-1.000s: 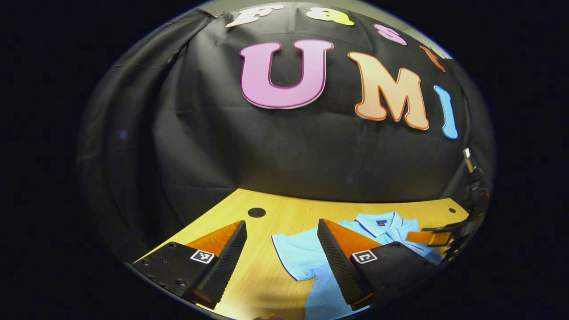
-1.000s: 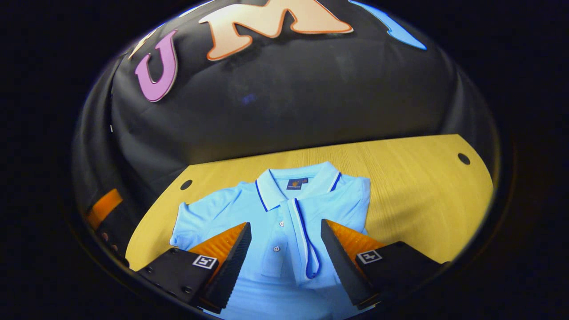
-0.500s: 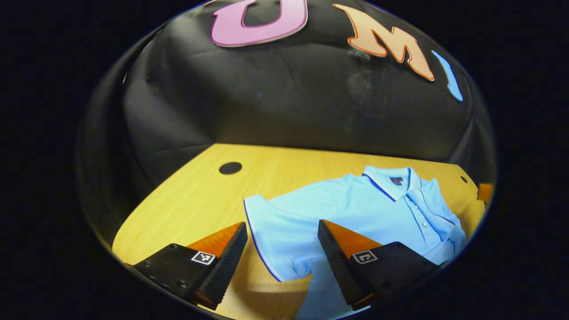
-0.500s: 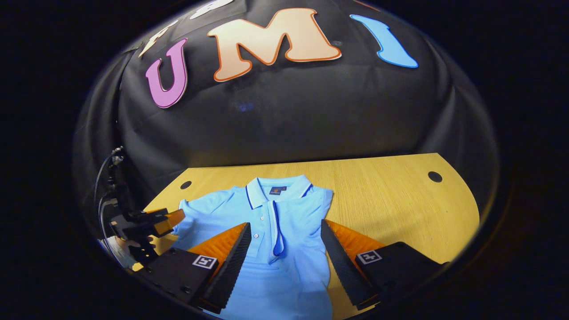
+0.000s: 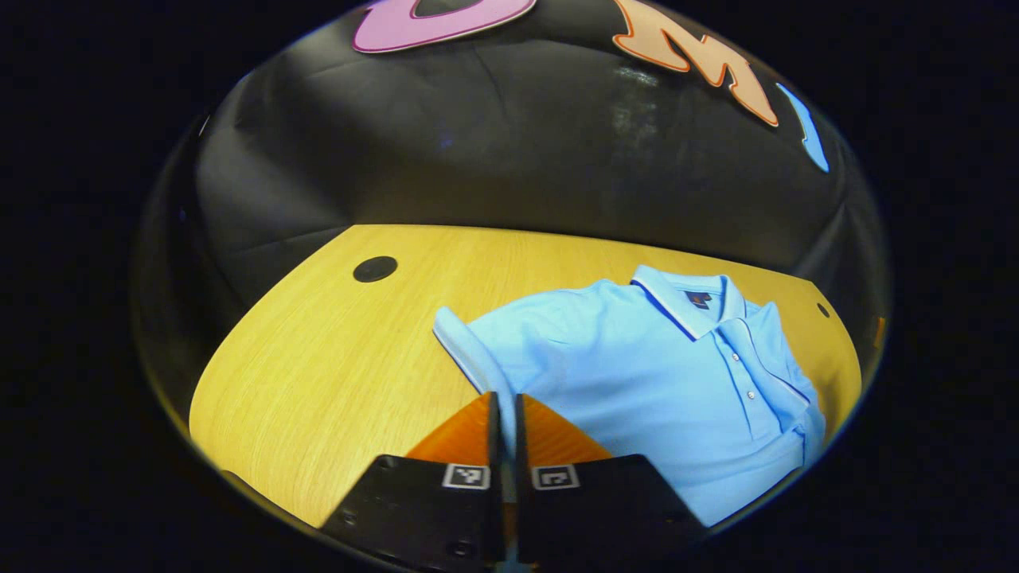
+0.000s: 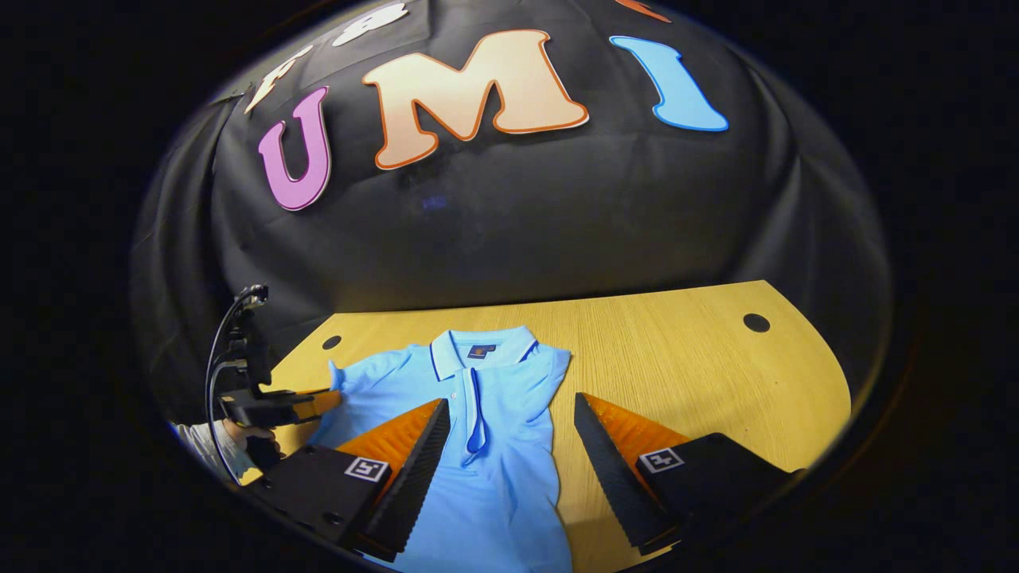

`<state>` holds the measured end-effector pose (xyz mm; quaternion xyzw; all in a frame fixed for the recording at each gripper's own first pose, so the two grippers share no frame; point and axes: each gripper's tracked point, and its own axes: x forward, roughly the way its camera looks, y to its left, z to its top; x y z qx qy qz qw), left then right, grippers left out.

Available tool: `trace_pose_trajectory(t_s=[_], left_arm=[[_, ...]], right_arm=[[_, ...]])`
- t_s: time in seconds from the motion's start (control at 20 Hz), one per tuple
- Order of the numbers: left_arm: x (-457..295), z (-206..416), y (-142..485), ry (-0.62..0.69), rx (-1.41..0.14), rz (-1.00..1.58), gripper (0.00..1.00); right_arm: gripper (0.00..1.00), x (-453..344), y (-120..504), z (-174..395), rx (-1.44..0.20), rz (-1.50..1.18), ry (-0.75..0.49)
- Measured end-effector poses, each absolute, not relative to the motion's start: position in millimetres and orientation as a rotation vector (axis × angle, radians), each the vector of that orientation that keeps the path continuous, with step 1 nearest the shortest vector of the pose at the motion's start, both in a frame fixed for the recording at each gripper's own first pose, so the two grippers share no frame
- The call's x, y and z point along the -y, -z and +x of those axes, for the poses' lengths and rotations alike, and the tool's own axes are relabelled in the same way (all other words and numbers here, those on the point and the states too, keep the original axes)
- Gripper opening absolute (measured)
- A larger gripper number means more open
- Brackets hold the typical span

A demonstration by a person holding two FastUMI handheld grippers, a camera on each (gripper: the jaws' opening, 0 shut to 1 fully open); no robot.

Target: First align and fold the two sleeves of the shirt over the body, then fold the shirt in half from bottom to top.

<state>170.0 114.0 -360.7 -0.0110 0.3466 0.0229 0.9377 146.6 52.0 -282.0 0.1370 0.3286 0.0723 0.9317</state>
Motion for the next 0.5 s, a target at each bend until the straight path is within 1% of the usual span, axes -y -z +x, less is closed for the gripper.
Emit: trace_pose_trajectory(t_s=[0.05, 0.1, 0.2, 0.35, 0.4, 0.45, 0.5], left_arm=[[-111.4, 173.7, 361.3, -0.037, -0.705, -0.027, 0.01], [-105.2, 173.6, 356.2, -0.030, -0.695, -0.033, 0.00], [-95.3, 178.9, 342.2, -0.015, -0.661, -0.028, 0.00], [-57.1, 182.5, 323.4, 0.057, -0.640, -0.023, 0.00], [-41.9, 181.8, 320.7, 0.083, -0.641, -0.022, 0.00], [-26.9, 183.0, 319.0, 0.109, -0.644, -0.022, 0.00], [-13.0, 181.0, 318.3, 0.132, -0.650, -0.019, 0.00]], right_arm=[[0.98, -51.0, 281.1, 143.6, -0.671, 0.276, -0.148], [0.98, -48.4, 279.2, 141.6, -0.669, 0.273, -0.148], [0.98, -41.6, 274.1, 137.8, -0.659, 0.273, -0.140], [0.98, -32.5, 270.1, 132.7, -0.647, 0.281, -0.125], [0.94, -29.7, 268.7, 131.6, -0.645, 0.281, -0.121], [0.94, -27.9, 268.4, 129.3, -0.644, 0.282, -0.117], [0.98, -26.6, 267.2, 128.3, -0.644, 0.284, -0.115]])
